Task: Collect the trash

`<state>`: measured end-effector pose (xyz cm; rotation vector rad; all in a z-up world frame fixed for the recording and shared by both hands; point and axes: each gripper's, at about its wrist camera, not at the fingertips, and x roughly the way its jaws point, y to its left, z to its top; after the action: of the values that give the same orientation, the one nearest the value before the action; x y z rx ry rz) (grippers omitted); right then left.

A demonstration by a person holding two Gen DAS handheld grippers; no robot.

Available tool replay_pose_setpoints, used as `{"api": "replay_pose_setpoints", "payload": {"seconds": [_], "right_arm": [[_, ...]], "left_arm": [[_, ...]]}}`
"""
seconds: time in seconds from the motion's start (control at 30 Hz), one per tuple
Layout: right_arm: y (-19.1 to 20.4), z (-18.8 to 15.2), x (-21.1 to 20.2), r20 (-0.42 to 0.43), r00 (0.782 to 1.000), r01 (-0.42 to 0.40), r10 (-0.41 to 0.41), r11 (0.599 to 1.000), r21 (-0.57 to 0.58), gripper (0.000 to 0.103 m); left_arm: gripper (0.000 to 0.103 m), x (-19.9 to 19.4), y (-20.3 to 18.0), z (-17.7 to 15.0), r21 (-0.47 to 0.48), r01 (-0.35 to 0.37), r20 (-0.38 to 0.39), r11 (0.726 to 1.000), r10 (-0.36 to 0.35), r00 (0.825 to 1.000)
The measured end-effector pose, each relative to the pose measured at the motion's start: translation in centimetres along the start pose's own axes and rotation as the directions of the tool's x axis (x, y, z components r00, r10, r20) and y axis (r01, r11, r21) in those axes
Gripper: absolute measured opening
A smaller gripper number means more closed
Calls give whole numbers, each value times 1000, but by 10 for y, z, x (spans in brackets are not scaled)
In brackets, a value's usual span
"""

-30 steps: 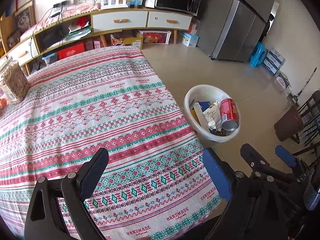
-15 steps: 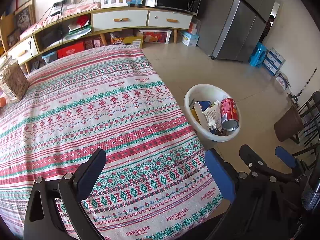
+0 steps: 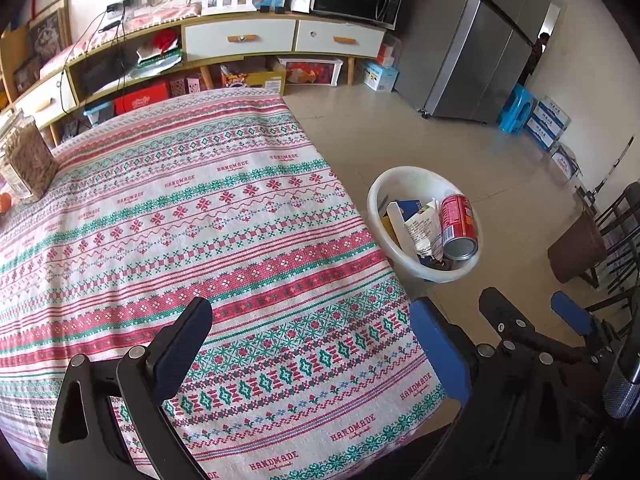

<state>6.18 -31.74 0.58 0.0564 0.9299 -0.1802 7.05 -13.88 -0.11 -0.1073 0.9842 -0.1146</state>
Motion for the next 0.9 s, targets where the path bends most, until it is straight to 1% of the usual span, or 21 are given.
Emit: {"api": "replay_pose_setpoints", "payload": {"seconds": [0.9], "right_arm": [[1, -1, 1, -6, 1000, 14, -14, 1000, -4, 102]], "left_arm": [[100, 2, -1, -2, -8, 0, -11, 1000, 0, 1000]]}}
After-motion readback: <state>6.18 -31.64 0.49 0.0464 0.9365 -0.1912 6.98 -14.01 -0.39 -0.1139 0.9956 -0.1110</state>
